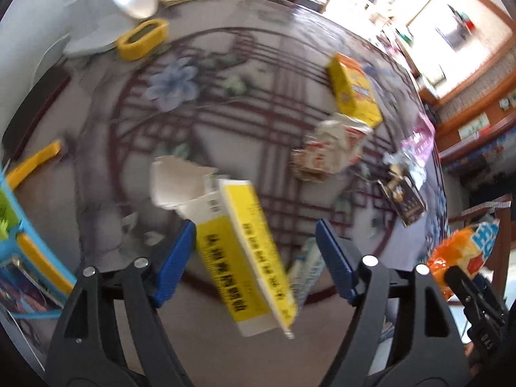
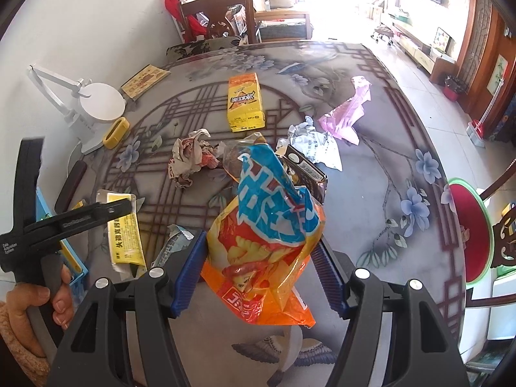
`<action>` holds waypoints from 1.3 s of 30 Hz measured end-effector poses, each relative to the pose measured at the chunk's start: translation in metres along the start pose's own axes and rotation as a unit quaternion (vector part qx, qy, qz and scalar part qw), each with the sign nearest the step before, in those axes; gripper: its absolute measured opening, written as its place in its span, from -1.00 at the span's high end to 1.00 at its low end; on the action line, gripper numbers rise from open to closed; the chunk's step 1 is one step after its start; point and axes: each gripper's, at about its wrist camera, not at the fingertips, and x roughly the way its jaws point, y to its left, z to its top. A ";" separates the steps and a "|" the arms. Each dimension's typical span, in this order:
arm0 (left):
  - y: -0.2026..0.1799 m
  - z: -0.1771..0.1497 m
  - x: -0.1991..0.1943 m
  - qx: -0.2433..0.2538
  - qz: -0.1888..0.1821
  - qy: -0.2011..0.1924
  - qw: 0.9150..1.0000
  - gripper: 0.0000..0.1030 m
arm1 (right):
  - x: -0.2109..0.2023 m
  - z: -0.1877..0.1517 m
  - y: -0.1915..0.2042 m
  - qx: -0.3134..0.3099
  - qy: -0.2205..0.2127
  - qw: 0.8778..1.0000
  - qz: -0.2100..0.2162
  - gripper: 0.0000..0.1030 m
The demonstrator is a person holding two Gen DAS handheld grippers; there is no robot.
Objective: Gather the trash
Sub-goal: 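Lift the yellow box with the left gripper while the right lifts the chip bag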
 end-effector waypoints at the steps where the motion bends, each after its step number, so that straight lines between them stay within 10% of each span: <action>1: 0.010 -0.002 -0.003 -0.015 0.001 -0.002 1.000 -0.52 | 0.001 0.000 0.000 0.001 0.002 1.000 0.001 -0.23; 15: 0.033 -0.033 0.039 -0.047 0.019 0.110 0.993 -0.62 | 0.010 0.000 0.015 -0.027 0.019 0.999 0.016 -0.24; 20: 0.032 -0.032 0.037 -0.036 0.013 0.101 0.994 0.22 | 0.011 0.000 0.018 -0.033 0.021 0.999 0.024 -0.23; 39: -0.049 -0.004 -0.014 0.071 -0.040 -0.013 0.997 0.30 | -0.006 0.001 0.001 -0.017 -0.004 1.000 0.024 -0.23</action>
